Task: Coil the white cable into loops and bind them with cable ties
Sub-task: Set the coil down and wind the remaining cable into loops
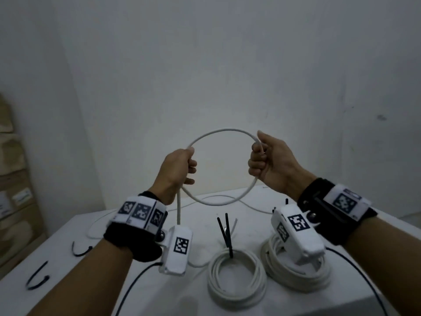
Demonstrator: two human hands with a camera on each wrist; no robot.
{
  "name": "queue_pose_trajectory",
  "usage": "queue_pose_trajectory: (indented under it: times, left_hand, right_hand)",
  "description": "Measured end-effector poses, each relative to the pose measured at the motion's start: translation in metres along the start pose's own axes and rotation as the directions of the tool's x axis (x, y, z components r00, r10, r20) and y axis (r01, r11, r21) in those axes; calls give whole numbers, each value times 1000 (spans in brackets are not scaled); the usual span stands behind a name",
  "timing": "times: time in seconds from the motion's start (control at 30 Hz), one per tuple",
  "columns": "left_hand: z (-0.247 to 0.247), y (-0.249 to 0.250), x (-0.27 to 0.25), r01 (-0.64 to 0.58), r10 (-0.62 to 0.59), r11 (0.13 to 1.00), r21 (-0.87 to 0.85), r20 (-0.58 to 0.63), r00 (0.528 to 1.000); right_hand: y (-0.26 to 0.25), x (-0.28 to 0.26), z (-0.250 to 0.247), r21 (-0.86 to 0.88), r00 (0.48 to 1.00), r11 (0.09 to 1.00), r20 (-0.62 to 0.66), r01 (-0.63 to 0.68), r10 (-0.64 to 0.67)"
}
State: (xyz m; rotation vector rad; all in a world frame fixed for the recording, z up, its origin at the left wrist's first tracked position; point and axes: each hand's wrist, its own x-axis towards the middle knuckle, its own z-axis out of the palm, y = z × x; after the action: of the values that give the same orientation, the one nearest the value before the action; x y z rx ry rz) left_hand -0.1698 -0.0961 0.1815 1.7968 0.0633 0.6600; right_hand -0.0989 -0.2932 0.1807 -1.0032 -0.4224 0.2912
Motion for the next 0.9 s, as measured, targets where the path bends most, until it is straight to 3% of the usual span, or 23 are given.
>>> queue_pose_trajectory:
  times: [0.07, 0.2, 0.3, 0.37, 0.43, 0.5, 0.57, 0.63, 0.7, 0.8, 0.83, 0.9]
  left_hand:
    - [-1, -4, -12, -35, 41, 995, 95, -67, 997]
    - [-11, -10, -30, -107, 162, 942, 318, -149, 975]
    - [-25, -26, -35, -129, 278, 706, 696, -104, 955]
    - [-34, -40, -36, -111, 315, 612, 783, -113, 942]
    - [-41, -52, -39, -102, 312, 640, 761, -136, 940]
    - [-42, -58, -45, -71, 238, 756, 650, -172, 956]
    - [-38, -60, -50, -4, 115, 876, 483, -199, 973]
    - [-34, -60, -54, 47, 5, 976, 211, -240, 971]
    - [-35, -61, -54, 43, -29, 998, 44, -286, 958]
    - [-48, -73, -48, -25, 59, 993, 118, -294, 954]
    - [-54, -79, -45, -47, 93, 985, 169, -274, 957]
    - [-66, -87, -42, -79, 125, 968, 236, -184, 975]
  right_hand:
    - [11, -6, 14, 165, 995, 984, -77, 67, -55]
    - [38, -12, 31, 303, 981, 942, -167, 146, -99]
    - [48, -14, 32, 283, 976, 948, -196, 146, -91]
    - [51, -14, 34, 191, 966, 968, -231, 161, -116]
    - [57, -15, 38, 165, 960, 973, -253, 164, -119]
    - [66, -17, 45, 252, 966, 957, -247, 144, -81]
    - [78, -18, 55, 362, 979, 927, -203, 102, -29]
    - [94, -20, 64, 402, 990, 915, -138, 34, 24]
    - [110, -24, 68, 307, 993, 949, -70, -69, 94]
    - [117, -25, 59, -128, 975, 968, -75, -217, 208]
    - [115, -21, 53, -310, 980, 931, -107, -193, 167]
    - [104, -11, 45, -569, 992, 822, -110, -18, -54]
